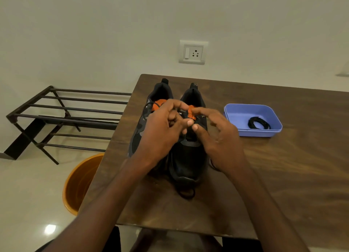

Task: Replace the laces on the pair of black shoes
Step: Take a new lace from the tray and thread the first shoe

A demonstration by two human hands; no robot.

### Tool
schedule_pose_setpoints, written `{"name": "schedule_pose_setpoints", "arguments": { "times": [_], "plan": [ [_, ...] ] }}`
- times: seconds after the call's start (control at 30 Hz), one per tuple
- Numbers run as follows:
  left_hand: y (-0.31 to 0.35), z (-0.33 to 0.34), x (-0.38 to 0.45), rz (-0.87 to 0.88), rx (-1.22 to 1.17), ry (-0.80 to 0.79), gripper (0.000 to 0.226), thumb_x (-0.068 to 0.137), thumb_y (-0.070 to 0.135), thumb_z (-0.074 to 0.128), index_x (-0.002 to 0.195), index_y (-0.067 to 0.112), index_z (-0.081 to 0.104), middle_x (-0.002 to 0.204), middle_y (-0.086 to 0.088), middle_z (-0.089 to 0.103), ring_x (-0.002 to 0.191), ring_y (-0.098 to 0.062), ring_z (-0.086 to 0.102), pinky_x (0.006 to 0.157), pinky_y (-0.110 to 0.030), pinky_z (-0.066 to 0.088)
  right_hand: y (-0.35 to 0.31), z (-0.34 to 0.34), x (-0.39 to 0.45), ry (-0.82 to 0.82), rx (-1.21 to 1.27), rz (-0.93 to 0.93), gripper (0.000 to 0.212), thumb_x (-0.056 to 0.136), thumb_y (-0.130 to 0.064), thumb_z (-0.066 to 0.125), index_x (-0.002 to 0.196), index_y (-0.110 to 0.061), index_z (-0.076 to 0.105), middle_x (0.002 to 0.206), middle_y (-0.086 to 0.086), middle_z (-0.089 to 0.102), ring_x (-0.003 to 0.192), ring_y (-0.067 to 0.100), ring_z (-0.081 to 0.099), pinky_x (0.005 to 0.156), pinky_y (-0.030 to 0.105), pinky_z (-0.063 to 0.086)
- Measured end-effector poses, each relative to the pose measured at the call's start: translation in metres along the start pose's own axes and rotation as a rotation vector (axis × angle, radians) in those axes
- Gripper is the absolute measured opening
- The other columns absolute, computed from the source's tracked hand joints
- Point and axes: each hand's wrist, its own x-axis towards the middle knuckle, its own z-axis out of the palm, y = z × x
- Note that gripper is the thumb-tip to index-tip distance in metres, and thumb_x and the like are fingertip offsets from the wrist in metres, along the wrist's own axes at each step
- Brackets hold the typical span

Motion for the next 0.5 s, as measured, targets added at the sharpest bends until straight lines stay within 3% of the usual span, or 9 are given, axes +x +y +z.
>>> {"name": "schedule_pose_setpoints", "arguments": {
  "times": [0.1, 0.27, 0.4, 0.5],
  "plan": [
    [-0.001, 0.003, 0.007, -0.013, -0.057, 0.037, 0.025, 0.095, 0.015, 0.073, 0.117, 0.014, 0.061, 0.07, -0.008, 0.069, 0.065, -0.023, 0.07, 0.065, -0.038, 0.061, 0.005, 0.002, -0.002, 0.012, 0.141, 0.139, 0.024, 0.094, -0.011, 0.073, 0.116, -0.02, 0.075, 0.11, -0.007, 0.076, 0.106, 0.007, 0.07, 0.094, 0.038, 0.059],
    [-0.008, 0.014, 0.008, 0.023, -0.136, 0.065, 0.026, 0.095, 0.011, 0.072, 0.118, 0.007, 0.06, 0.071, -0.01, 0.068, 0.063, -0.013, 0.069, 0.064, -0.023, 0.055, 0.001, 0.008, 0.003, -0.042, 0.395, 0.187, 0.03, 0.093, -0.001, 0.07, 0.122, -0.011, 0.072, 0.105, -0.003, 0.077, 0.098, 0.007, 0.074, 0.091, 0.024, 0.059],
    [-0.018, 0.01, 0.003, 0.146, 0.042, 0.153, 0.018, 0.1, 0.016, 0.066, 0.115, 0.007, 0.063, 0.076, 0.0, 0.069, 0.072, -0.013, 0.07, 0.067, -0.025, 0.057, 0.007, 0.019, 0.003, 0.08, 0.242, 0.258, 0.021, 0.095, -0.01, 0.072, 0.112, -0.021, 0.078, 0.103, -0.009, 0.077, 0.098, 0.006, 0.072, 0.089, 0.032, 0.061],
    [-0.023, 0.006, 0.002, 0.27, 0.32, 0.195, 0.012, 0.103, 0.01, 0.06, 0.112, 0.009, 0.067, 0.095, 0.002, 0.068, 0.087, -0.01, 0.065, 0.078, -0.028, 0.055, 0.011, 0.02, 0.004, 0.236, 0.195, 0.281, 0.018, 0.096, -0.016, 0.071, 0.112, -0.022, 0.077, 0.102, -0.011, 0.076, 0.098, 0.004, 0.071, 0.089, 0.032, 0.061]
  ]
}}
